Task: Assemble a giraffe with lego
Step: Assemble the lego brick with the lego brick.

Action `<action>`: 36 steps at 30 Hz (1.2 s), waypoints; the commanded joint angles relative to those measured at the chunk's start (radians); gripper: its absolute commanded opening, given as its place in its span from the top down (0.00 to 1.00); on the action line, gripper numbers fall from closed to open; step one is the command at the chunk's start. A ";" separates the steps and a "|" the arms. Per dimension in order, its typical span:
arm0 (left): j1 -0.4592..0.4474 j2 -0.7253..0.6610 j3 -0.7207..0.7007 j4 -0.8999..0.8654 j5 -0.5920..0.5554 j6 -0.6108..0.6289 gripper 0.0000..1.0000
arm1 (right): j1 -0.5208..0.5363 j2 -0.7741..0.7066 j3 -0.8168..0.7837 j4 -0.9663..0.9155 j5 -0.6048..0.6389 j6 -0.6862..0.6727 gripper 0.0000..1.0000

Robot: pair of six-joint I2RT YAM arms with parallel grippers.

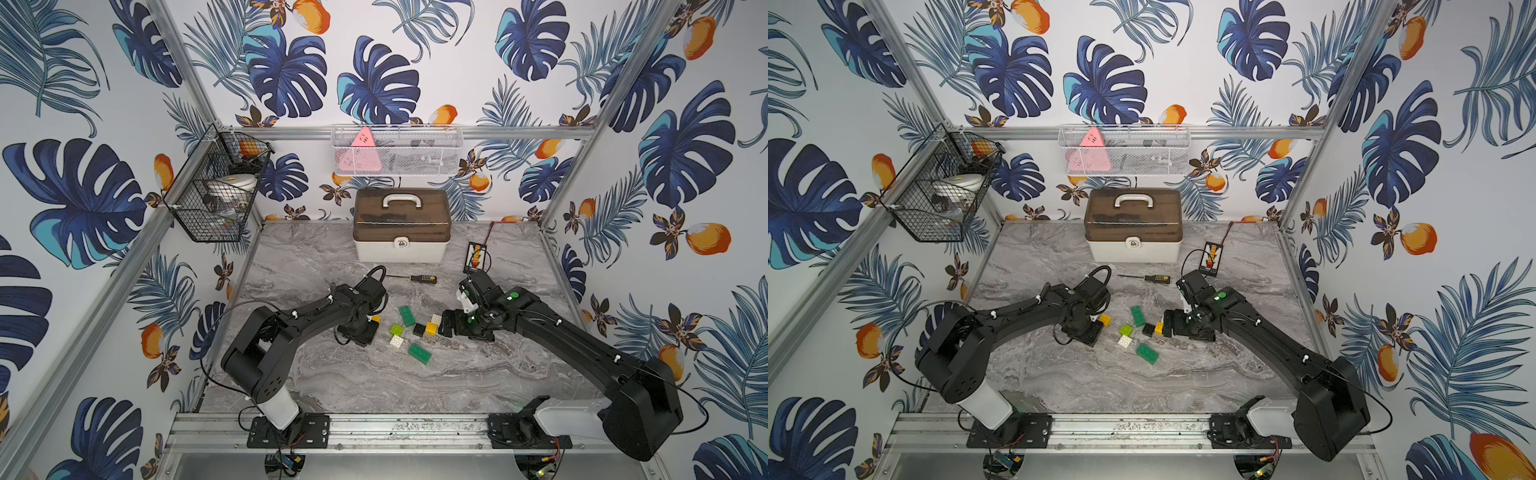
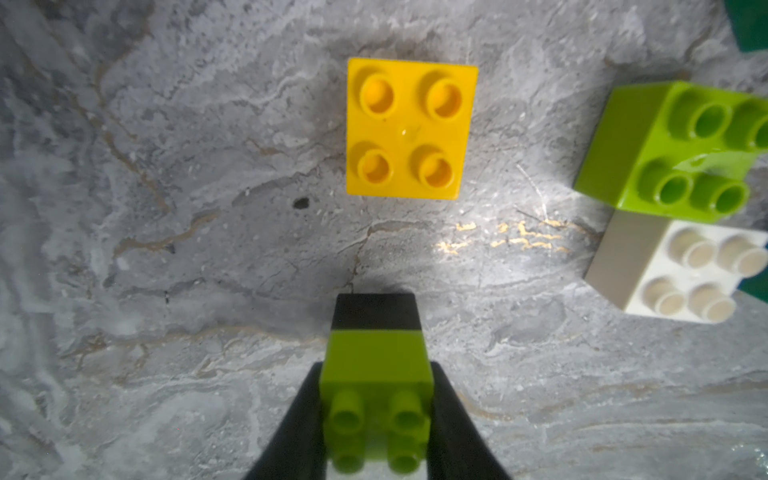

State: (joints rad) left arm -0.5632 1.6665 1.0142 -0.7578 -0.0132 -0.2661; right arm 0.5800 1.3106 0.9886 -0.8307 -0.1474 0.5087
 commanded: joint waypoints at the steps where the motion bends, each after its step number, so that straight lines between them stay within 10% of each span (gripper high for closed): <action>1: -0.009 0.025 -0.024 -0.066 0.018 -0.073 0.81 | 0.001 -0.001 0.002 0.012 -0.005 0.007 0.04; 12: -0.018 0.004 -0.068 -0.012 0.023 -0.189 0.80 | 0.000 -0.009 0.000 0.006 -0.003 0.019 0.04; 28: -0.018 -0.041 -0.017 -0.020 0.014 -0.213 0.23 | 0.000 0.089 0.064 -0.063 0.042 -0.026 0.04; 36: -0.017 -0.124 0.033 -0.078 -0.016 -0.214 0.19 | 0.000 0.307 0.180 0.016 0.005 -0.008 0.04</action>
State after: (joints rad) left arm -0.5823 1.5600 1.0355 -0.7971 -0.0055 -0.4717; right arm 0.5797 1.5669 1.1282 -0.8581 -0.1326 0.4892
